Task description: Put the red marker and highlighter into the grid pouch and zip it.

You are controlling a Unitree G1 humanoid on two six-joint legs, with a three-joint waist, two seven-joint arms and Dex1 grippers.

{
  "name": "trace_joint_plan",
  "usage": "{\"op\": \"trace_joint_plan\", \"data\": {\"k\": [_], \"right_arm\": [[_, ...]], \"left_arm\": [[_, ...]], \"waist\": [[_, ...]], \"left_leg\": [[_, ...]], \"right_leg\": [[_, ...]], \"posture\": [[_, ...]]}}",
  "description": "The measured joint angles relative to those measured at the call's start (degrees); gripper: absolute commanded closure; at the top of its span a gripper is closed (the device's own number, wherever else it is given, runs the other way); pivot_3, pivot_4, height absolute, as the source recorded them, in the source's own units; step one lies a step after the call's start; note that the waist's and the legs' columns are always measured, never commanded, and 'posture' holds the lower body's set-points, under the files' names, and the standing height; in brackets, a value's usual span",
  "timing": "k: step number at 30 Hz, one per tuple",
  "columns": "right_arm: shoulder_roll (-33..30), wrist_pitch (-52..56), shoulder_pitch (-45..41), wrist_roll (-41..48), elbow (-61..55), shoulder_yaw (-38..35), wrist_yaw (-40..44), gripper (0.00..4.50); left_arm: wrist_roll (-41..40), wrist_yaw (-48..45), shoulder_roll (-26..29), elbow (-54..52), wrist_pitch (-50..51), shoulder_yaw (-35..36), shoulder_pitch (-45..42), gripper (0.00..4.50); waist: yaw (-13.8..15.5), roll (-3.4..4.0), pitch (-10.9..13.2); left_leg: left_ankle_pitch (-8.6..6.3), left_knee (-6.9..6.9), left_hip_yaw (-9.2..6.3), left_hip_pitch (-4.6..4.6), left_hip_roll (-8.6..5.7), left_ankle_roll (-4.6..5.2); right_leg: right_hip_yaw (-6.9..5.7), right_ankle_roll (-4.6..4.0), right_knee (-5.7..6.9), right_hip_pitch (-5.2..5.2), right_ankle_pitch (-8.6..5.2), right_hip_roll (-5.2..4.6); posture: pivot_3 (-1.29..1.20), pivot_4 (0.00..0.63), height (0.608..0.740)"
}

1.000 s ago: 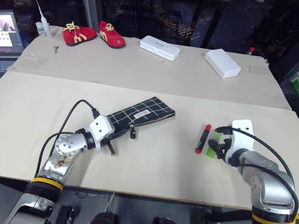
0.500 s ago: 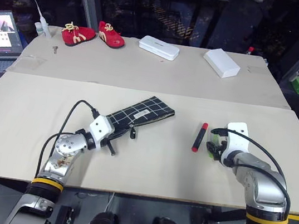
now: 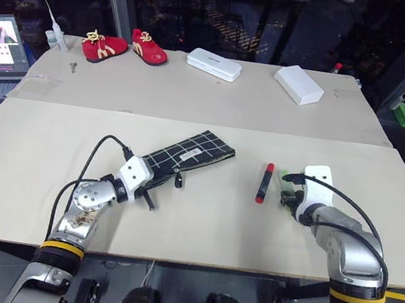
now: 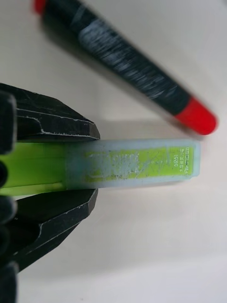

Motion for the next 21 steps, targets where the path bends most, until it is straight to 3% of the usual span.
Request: {"op": "trace_joint_plan", "data": {"k": [5, 11, 16, 21], "right_arm": [[-0.25, -3.78, -3.32, -0.27, 1.83, 0.42, 0.25, 3.47], [-7.33, -21.78, -8.41, 0.57, 3.13, 4.47, 12.97, 3.47], [-20.37, -45.55, -7.69, -6.57, 5.88, 16.34, 28.96, 3.47], [-21.9, -59.41, -8.02, -14.27, 12.2, 24.82, 35.67, 3.47]], "left_arm": [[-0.13, -0.07, 0.55, -0.02, 0.0, 0.32, -0.06, 4.5], [-0.26, -0.12, 0.71, -0.07, 0.13, 0.56, -0.32, 4.5], [-0.39, -0.31, 1.41, -1.23, 1.38, 0.83, -0.12, 4.5], [-1.09, -0.64, 1.51, -3.43, 2.23, 0.87, 0.57, 4.5]], "waist": [[-0.06, 0.0, 0.0], [-0.04, 0.0, 0.0], [0.04, 0.0, 0.0], [-0.11, -0.02, 0.01]], "left_leg": [[0.0, 0.0, 0.0, -0.02, 0.0, 0.0], [-0.01, -0.01, 0.0, -0.01, 0.0, 0.02], [-0.02, -0.01, 0.01, -0.07, 0.01, 0.04], [-0.02, 0.0, 0.09, -0.03, 0.05, 0.03]], "right_leg": [[0.01, 0.0, 0.0, -0.03, 0.0, 0.01], [0.01, 0.01, -0.07, 0.0, -0.01, 0.06], [0.04, 0.04, -0.31, 0.05, 0.01, 0.12], [0.14, 0.04, -0.34, 0.06, 0.05, 0.2]], "posture": [[0.0, 0.15, 0.74], [0.0, 0.15, 0.74], [0.0, 0.15, 0.74], [0.0, 0.15, 0.74]]}}
